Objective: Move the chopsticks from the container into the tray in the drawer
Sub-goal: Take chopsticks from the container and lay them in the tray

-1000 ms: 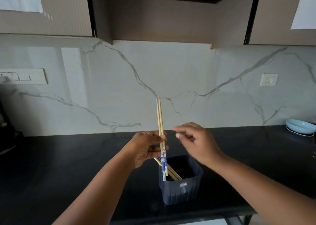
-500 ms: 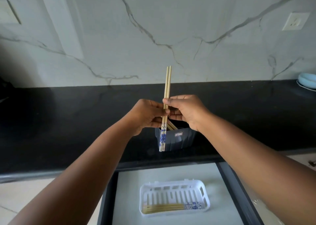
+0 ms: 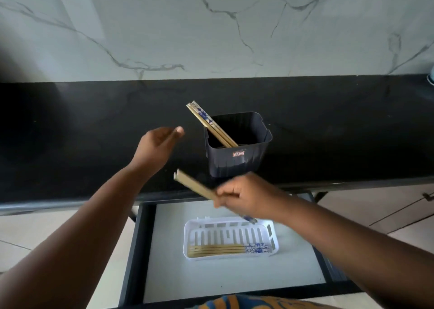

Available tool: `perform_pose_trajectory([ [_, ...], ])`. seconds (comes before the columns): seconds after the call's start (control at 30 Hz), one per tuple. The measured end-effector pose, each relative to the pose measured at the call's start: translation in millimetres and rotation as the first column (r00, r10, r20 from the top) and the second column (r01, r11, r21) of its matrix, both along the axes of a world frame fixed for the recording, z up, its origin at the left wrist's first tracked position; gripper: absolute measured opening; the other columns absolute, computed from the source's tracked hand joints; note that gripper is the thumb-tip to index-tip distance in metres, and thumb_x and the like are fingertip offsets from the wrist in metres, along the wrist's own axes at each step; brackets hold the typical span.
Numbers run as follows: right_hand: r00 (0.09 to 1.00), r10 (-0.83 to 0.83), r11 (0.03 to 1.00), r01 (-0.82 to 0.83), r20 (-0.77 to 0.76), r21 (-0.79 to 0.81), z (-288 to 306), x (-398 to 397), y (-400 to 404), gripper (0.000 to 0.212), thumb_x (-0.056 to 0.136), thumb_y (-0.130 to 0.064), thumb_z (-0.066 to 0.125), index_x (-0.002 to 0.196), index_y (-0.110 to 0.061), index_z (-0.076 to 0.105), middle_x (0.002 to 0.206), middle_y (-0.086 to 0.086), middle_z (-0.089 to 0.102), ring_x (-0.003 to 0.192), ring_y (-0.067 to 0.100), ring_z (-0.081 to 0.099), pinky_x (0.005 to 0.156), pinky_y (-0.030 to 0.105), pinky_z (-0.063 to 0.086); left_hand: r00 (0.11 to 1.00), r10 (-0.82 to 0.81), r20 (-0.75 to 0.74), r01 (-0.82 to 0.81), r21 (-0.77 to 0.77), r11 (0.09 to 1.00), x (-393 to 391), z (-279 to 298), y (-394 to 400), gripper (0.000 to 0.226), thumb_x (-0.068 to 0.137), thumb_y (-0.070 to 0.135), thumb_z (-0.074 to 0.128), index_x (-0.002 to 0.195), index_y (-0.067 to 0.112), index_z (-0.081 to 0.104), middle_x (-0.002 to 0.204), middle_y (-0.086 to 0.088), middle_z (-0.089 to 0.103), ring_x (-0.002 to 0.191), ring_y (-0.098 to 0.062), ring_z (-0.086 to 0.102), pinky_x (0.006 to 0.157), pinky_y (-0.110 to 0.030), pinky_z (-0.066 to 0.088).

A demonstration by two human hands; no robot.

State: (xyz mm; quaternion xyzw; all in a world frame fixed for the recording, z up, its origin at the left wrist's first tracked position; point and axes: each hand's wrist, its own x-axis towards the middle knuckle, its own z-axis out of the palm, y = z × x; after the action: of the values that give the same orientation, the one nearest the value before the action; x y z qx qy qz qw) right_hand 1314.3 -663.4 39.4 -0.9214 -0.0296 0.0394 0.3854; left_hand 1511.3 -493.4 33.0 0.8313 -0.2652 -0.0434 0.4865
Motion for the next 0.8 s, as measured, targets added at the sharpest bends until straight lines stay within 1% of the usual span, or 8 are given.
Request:
perform_pose_trajectory([
  [0.03,0.995,0.045,0.996,-0.051,-0.087,-0.072,-19.8,-1.7,-1.4,0.011,0.088,-0.025,0.066,0.092,-0.020,0.075,0.074,-0.003,0.070,0.058,0.002,0.054,0.058,0.025,0.042,0.996,-0.004,0.087,-0.010,0.156,0.988,4.5,-16.4,0.2,0.051,0.086,0.066,0.051,0.109,0.026,0.070,0.091,0.003,0.071,0.094,-0.016,0.067,0.075,-0.029,0.049],
  [0.07,0.982,0.069,0.988,-0.092,-0.178,-0.122,-39.0,-2.8,-3.3,0.012,0.089,-0.027,0.064,0.091,-0.020,0.074,0.074,-0.008,0.066,0.061,0.002,0.052,0.061,0.025,0.041,0.989,-0.060,0.135,0.009,0.349,0.937,7.0,-33.5,-0.6,0.058,0.089,0.064,0.045,0.125,0.023,0.062,0.116,-0.002,0.067,0.118,-0.022,0.058,0.091,-0.033,0.046],
  [0.1,0.963,0.077,0.982,-0.119,-0.259,-0.150,-56.9,-3.4,-5.6,0.014,0.090,-0.029,0.062,0.089,-0.020,0.072,0.074,-0.010,0.063,0.063,0.003,0.051,0.064,0.027,0.042,0.984,-0.121,0.134,0.030,0.540,0.841,6.7,-49.3,-1.4,0.069,0.089,0.066,0.039,0.140,0.021,0.047,0.144,-0.007,0.050,0.139,-0.026,0.037,0.110,-0.041,0.034],
  [0.17,0.934,0.061,0.974,-0.133,-0.353,-0.185,-89.1,-2.4,-11.7,0.016,0.089,-0.029,0.059,0.086,-0.017,0.069,0.075,-0.008,0.061,0.069,0.008,0.051,0.069,0.031,0.044,0.982,-0.152,0.112,0.015,0.754,0.657,0.6,-78.4,-0.6,0.083,0.088,0.073,0.022,0.154,0.022,0.016,0.163,-0.007,0.009,0.150,-0.027,-0.001,0.120,-0.047,0.003],
  [0.27,0.911,0.015,0.973,-0.108,-0.413,-0.203,-127.3,1.5,-20.0,0.017,0.087,-0.027,0.059,0.079,-0.013,0.066,0.068,-0.004,0.056,0.066,0.014,0.049,0.062,0.030,0.040,0.967,-0.130,0.219,-0.081,0.747,0.660,-3.8,-101.9,2.6,0.088,0.084,0.077,0.006,0.155,0.025,0.005,0.164,-0.003,-0.002,0.149,-0.023,-0.008,0.120,-0.045,-0.004],
  [0.43,0.884,0.010,0.967,-0.128,-0.468,-0.221,-168.7,6.0,-22.0,0.014,0.088,-0.023,0.057,0.081,-0.016,0.068,0.081,0.005,0.068,0.071,0.021,0.057,0.056,0.025,0.036,0.962,-0.119,0.245,-0.101,0.726,0.680,-1.2,-99.6,3.4,0.086,0.084,0.079,0.012,0.154,0.029,0.008,0.164,0.000,0.001,0.150,-0.019,-0.006,0.120,-0.042,-0.002],
  [0.57,0.868,0.013,0.952,-0.163,-0.496,-0.260,-184.5,15.5,-15.0,0.016,0.088,-0.021,0.057,0.075,-0.014,0.064,0.067,-0.005,0.055,0.060,0.015,0.048,0.052,0.025,0.034,0.964,-0.113,0.239,-0.096,0.715,0.692,-3.3,-96.4,2.7,0.082,0.087,0.076,0.019,0.154,0.030,0.009,0.164,0.001,0.001,0.150,-0.018,-0.006,0.121,-0.042,-0.002],
  [0.8,0.835,0.013,0.925,-0.218,-0.550,-0.311,-202.1,19.1,-3.5,0.018,0.086,-0.018,0.053,0.087,-0.006,0.066,0.083,0.017,0.064,0.068,0.020,0.050,0.059,0.030,0.038,0.964,-0.120,0.236,-0.093,0.726,0.682,-3.7,-95.4,2.8,0.082,0.087,0.077,0.013,0.154,0.032,0.004,0.163,0.002,-0.002,0.149,-0.018,-0.009,0.121,-0.042,-0.004],
])
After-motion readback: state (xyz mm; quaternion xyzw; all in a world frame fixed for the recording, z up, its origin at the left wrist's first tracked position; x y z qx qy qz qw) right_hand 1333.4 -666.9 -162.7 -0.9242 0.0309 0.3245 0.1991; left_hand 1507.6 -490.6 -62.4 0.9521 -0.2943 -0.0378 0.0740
